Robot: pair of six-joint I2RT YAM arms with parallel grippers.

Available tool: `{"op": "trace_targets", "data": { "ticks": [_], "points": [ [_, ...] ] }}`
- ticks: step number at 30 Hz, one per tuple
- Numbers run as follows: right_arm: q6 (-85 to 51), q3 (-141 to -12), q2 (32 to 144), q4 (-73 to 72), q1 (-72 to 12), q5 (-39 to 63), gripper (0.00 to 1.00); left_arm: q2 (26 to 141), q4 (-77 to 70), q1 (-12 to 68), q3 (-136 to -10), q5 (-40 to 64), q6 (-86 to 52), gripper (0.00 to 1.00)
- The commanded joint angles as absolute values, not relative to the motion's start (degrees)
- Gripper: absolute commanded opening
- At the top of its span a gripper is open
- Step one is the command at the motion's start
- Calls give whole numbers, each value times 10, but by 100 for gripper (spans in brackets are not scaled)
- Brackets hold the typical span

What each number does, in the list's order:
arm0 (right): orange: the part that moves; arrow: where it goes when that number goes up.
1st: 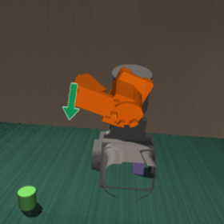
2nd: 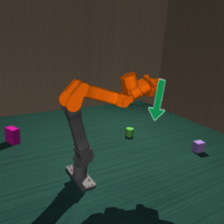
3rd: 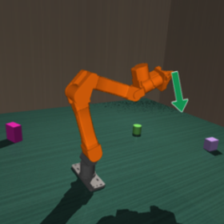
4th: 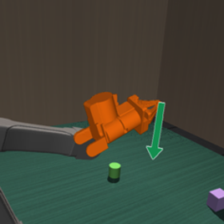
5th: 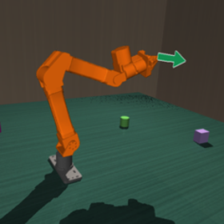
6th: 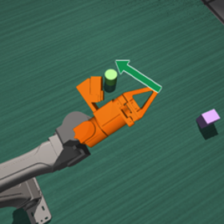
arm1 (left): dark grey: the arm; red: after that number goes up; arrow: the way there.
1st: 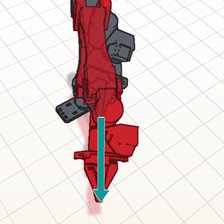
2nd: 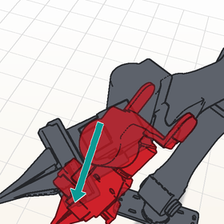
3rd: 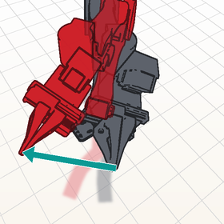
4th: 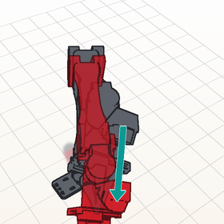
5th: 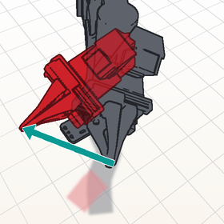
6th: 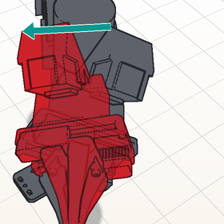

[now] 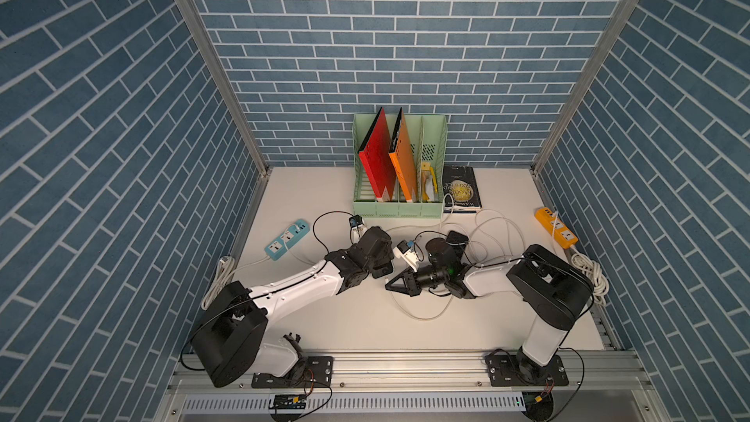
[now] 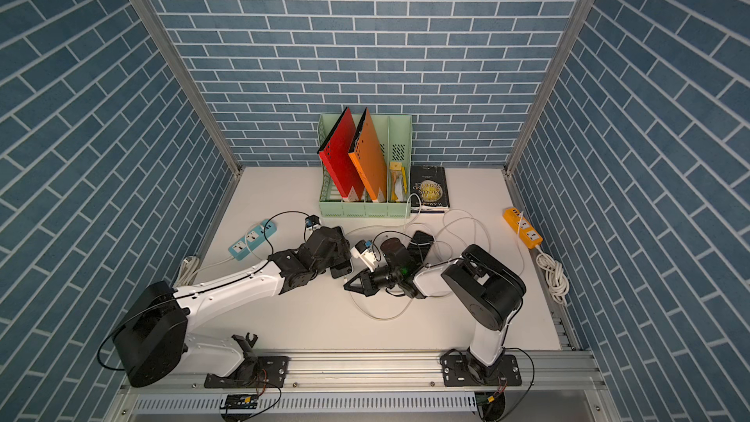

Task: Plug the charging cable into the phone
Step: Insert the charging cable into the phone.

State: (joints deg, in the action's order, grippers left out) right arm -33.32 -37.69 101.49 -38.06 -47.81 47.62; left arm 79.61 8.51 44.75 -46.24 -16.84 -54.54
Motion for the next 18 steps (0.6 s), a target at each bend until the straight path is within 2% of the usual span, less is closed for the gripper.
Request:
{"op": "trace_targets", "data": {
  "ticks": [1,18],
  "points": [
    [-332,-389,1017,-417,-477,485,0,799,74,460,-456,-159,-537,0],
    [-327,-395,1033,-399,-481,488,0,792,65,462,-460,-165,-534,0]
  ]
}}
